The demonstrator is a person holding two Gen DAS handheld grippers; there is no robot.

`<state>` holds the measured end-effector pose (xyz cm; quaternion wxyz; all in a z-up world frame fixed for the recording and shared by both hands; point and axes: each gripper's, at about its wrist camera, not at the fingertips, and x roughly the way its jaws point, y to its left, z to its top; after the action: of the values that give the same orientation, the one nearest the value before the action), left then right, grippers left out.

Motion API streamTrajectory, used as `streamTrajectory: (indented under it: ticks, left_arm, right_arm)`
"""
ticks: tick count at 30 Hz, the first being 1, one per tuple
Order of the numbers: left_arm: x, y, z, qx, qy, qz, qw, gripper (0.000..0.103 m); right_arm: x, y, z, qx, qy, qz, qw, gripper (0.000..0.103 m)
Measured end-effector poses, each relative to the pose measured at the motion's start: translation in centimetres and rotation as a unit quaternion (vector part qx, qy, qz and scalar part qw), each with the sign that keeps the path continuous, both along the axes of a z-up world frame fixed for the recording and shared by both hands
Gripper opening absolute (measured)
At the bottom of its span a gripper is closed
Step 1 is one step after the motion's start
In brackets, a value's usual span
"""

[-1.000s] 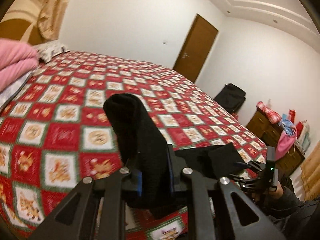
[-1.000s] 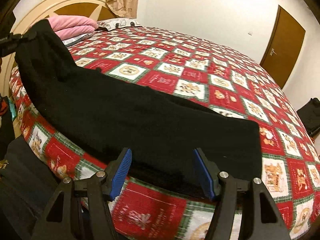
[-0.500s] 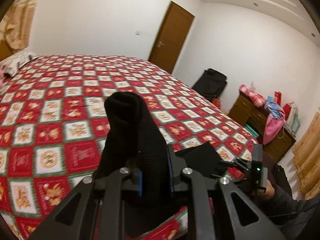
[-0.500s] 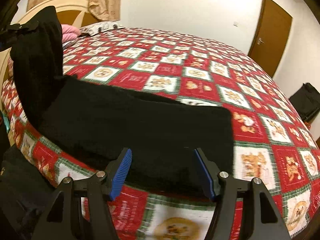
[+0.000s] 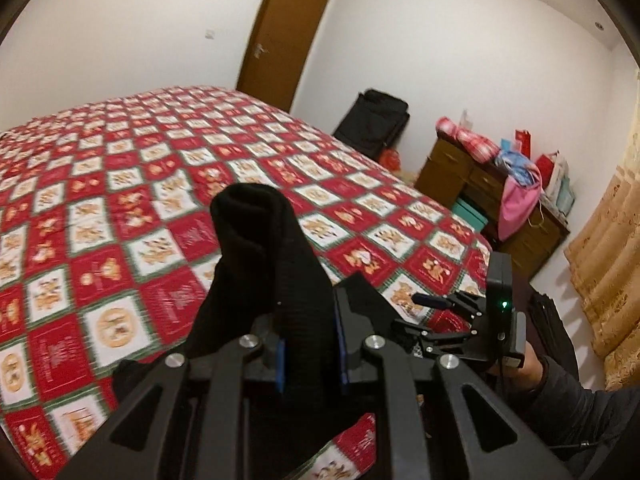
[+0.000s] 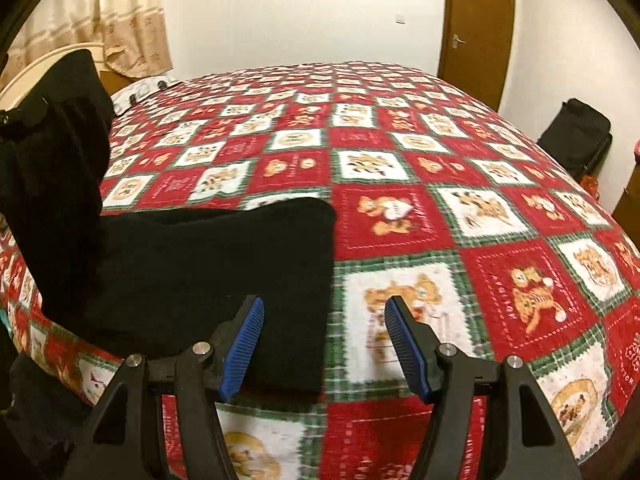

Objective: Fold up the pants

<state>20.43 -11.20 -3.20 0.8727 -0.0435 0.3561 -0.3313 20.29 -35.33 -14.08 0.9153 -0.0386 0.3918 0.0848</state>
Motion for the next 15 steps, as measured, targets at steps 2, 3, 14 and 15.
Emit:
streamTrajectory:
  ticks: [2, 3, 14, 15]
  left_arm:
    - [0.5, -1.4, -0.3, 0.004, 0.008, -0.012, 0.9999, 0.019]
    - [0.6, -2.0, -0.4, 0.005, 0.010, -0.017, 0.9998, 0.019]
    - [2.1, -8.9, -3.0, 0.043, 0.034, -0.056, 0.9969, 0.019]
    - [2.3, -9.3, -3.4, 0.046, 0.035, -0.058, 0.9967, 0.019]
  right_arm:
    - [0.0, -0.4, -0.2, 0.001, 0.002, -0.005, 1.000, 0.064]
    - [0.1, -0.7, -0.2, 0.001, 0.003, -0.008, 1.000, 0.064]
    - [0.5, -2.7, -0.3, 0.023, 0.002, -0.035, 0.999, 0.064]
    - [0.5, -2.7, -0.3, 0.023, 0.002, -0.035, 0.999, 0.064]
